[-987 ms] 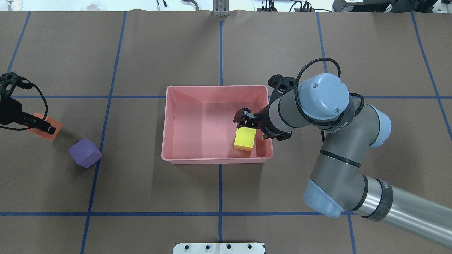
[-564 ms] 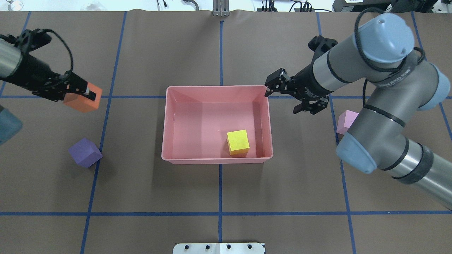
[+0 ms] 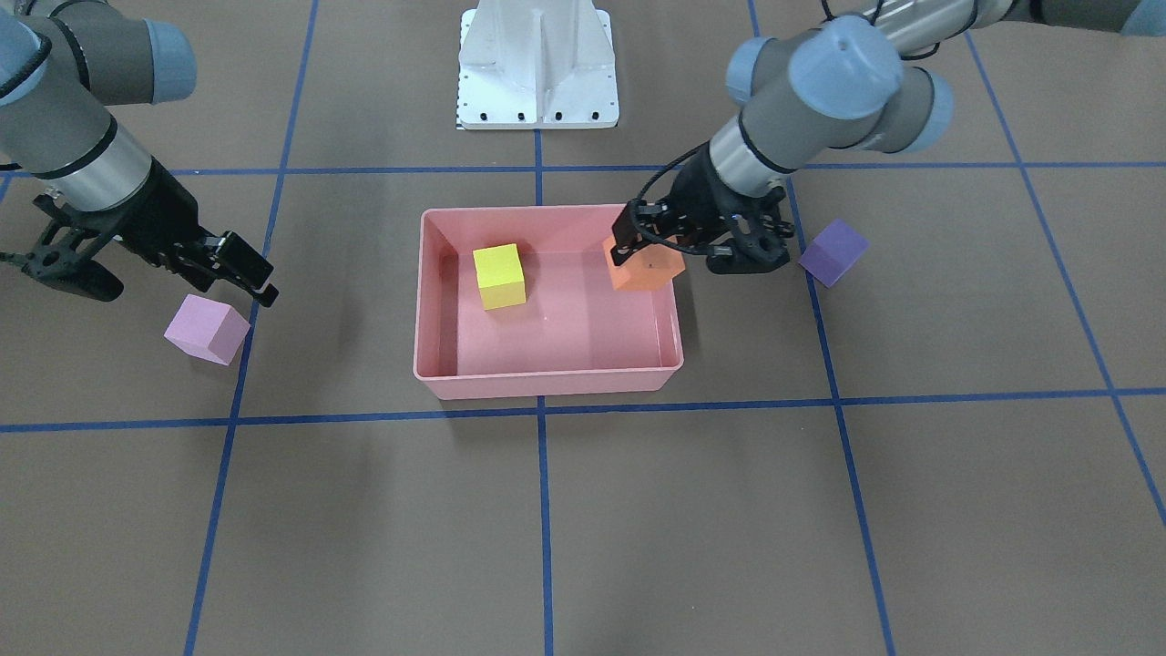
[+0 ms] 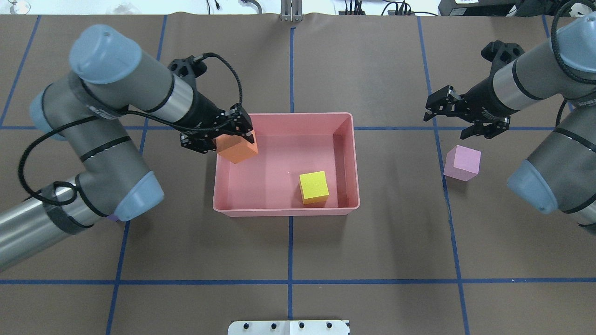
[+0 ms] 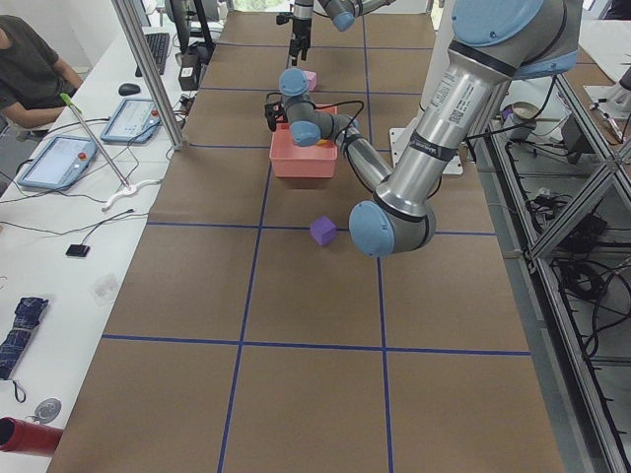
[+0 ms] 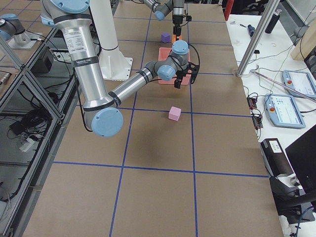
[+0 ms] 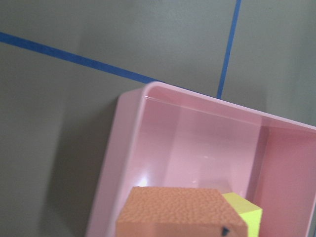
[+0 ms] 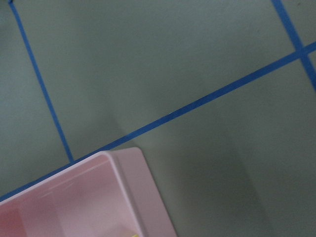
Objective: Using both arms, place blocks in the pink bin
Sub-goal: 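Carry the orange cube into the bin with left gripper while right grasps pink cube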
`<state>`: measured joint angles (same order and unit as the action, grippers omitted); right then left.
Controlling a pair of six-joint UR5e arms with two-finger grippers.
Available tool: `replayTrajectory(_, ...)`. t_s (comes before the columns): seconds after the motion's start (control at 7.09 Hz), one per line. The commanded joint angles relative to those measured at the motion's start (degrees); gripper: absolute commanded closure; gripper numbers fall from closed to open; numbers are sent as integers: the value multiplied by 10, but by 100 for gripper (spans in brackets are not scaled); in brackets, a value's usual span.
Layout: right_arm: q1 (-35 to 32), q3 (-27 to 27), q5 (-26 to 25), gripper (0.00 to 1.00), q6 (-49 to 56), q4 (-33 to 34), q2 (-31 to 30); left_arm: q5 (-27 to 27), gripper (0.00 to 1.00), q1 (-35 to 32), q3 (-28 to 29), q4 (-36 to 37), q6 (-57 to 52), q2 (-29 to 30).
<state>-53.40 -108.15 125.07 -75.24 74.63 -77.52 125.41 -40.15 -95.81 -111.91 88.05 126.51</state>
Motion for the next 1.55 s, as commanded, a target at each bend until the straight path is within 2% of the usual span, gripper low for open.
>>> replayTrajectory(0.0, 0, 30, -48, 1, 59, 0, -24, -41, 96, 35, 61, 42, 3, 66)
replayTrajectory(0.28, 29, 60, -66, 1, 59, 0, -31, -76, 83, 49, 78, 42, 0, 66)
replayTrajectory(0.42, 47, 66, -77, 1, 51, 0, -27, -84, 46, 51, 83, 42, -2, 66)
replayTrajectory(0.56, 64, 83, -97, 1, 54, -1, -27, -117, 0, 55, 81, 42, -2, 66)
replayTrajectory(0.85, 68, 86, -110, 4, 60, 2, -34, -133, 0, 54, 82, 45, -2, 66)
replayTrajectory(0.99, 69, 86, -111, 15, 60, 2, -38, -133, 0, 50, 81, 45, -2, 66)
replayTrajectory(1.13, 69, 87, -111, 45, 60, 2, -40, -132, 0, 37, 78, 45, -3, 65)
replayTrajectory(1.27, 70, 87, -111, 86, 60, 2, -40, -130, 0, 15, 70, 47, -46, 55)
replayTrajectory(1.41, 70, 88, -109, 100, 60, 2, -40, -128, 0, 5, 41, 49, -97, 8)
